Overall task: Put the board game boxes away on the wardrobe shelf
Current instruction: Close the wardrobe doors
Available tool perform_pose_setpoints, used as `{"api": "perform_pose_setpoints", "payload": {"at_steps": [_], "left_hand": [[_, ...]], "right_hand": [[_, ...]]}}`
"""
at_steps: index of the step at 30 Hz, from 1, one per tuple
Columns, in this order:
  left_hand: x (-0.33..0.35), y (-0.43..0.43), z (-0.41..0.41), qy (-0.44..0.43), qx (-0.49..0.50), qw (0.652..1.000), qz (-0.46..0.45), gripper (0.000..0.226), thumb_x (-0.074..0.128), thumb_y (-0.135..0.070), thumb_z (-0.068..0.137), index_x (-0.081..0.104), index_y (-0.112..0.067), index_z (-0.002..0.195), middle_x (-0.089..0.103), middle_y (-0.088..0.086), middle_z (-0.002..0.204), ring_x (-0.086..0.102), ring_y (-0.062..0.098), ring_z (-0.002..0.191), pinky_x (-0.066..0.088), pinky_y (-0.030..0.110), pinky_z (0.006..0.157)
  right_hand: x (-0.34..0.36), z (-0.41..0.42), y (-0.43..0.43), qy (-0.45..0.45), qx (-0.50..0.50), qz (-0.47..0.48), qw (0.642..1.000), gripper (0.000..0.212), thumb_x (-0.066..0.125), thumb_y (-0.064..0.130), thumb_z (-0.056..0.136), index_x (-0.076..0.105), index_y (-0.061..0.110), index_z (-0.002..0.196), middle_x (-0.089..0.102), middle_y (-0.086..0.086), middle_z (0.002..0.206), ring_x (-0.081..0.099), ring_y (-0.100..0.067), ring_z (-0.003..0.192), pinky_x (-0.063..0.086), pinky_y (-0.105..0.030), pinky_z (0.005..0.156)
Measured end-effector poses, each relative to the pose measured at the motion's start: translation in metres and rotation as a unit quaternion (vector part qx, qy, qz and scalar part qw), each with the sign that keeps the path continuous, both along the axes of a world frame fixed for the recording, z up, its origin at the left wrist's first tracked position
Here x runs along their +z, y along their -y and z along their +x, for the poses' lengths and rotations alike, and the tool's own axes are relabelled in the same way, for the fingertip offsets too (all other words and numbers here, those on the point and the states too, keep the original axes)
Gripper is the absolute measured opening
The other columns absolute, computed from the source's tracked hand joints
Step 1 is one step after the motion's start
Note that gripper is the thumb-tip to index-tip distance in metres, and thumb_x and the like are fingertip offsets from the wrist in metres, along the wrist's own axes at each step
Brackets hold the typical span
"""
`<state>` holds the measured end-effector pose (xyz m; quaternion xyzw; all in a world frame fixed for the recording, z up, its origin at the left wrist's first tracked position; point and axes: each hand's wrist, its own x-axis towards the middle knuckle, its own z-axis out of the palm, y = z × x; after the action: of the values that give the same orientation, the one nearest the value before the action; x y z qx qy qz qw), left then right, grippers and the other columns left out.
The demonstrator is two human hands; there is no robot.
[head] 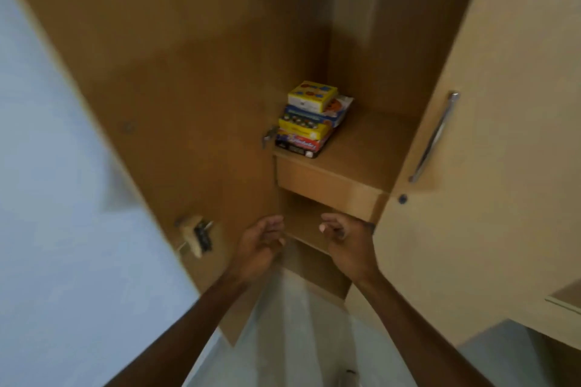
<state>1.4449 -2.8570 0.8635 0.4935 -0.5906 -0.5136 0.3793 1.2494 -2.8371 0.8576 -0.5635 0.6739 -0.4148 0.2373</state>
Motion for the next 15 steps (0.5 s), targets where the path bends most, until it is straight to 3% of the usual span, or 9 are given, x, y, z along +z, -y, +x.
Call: {"api": "perform_pose_setpoints", "payload": {"at_steps": [2, 6, 8, 11, 15], "left_hand": [[-0.002, -0.018, 0.049, 0.031, 0.041, 0.999, 0.001, 0.041, 0.060, 0.004, 0.088, 0.059, -0.016, 0.124, 0.063, -0.001, 0.117, 0.061, 0.014, 0.108, 0.051, 0.028, 0.091], [0.006, -0.038, 0.127, 0.058, 0.136, 0.989, -0.032, 0.038, 0.061, 0.006, 0.086, 0.063, -0.016, 0.117, 0.067, -0.002, 0.112, 0.064, 0.014, 0.102, 0.053, 0.027, 0.087], [0.015, -0.040, 0.152, 0.048, 0.212, 0.974, -0.066, 0.034, 0.061, 0.008, 0.085, 0.067, -0.015, 0.110, 0.071, 0.001, 0.105, 0.068, 0.017, 0.096, 0.054, 0.026, 0.082], [0.034, -0.033, 0.176, 0.064, 0.302, 0.943, -0.125, 0.029, 0.060, 0.000, 0.089, 0.065, -0.015, 0.114, 0.070, -0.001, 0.107, 0.066, 0.012, 0.095, 0.052, 0.020, 0.080], [0.062, 0.000, 0.185, 0.068, 0.285, 0.940, -0.172, 0.032, 0.052, -0.009, 0.096, 0.058, -0.014, 0.127, 0.064, -0.003, 0.122, 0.061, 0.011, 0.109, 0.048, 0.020, 0.089]], "right_hand": [[-0.003, 0.046, -0.002, 0.020, 0.043, 0.012, 0.999, 0.021, 0.063, 0.021, 0.092, 0.069, 0.019, 0.112, 0.070, 0.008, 0.096, 0.063, -0.002, 0.086, 0.046, -0.006, 0.073], [0.005, 0.126, 0.006, 0.050, 0.123, 0.021, 0.991, 0.020, 0.063, 0.022, 0.093, 0.068, 0.021, 0.112, 0.067, 0.018, 0.093, 0.062, 0.004, 0.085, 0.053, -0.020, 0.080], [0.012, 0.153, 0.012, 0.056, 0.153, 0.013, 0.987, 0.021, 0.063, 0.025, 0.093, 0.068, 0.024, 0.113, 0.068, 0.016, 0.096, 0.064, 0.000, 0.090, 0.055, -0.025, 0.082], [0.027, 0.187, 0.025, 0.050, 0.178, -0.006, 0.983, 0.021, 0.062, 0.030, 0.093, 0.067, 0.027, 0.114, 0.069, 0.014, 0.104, 0.065, -0.005, 0.096, 0.055, -0.025, 0.082], [0.043, 0.208, 0.037, 0.048, 0.186, -0.032, 0.981, 0.026, 0.062, 0.032, 0.093, 0.066, 0.025, 0.118, 0.069, 0.012, 0.106, 0.065, -0.007, 0.097, 0.058, -0.031, 0.085]]}}
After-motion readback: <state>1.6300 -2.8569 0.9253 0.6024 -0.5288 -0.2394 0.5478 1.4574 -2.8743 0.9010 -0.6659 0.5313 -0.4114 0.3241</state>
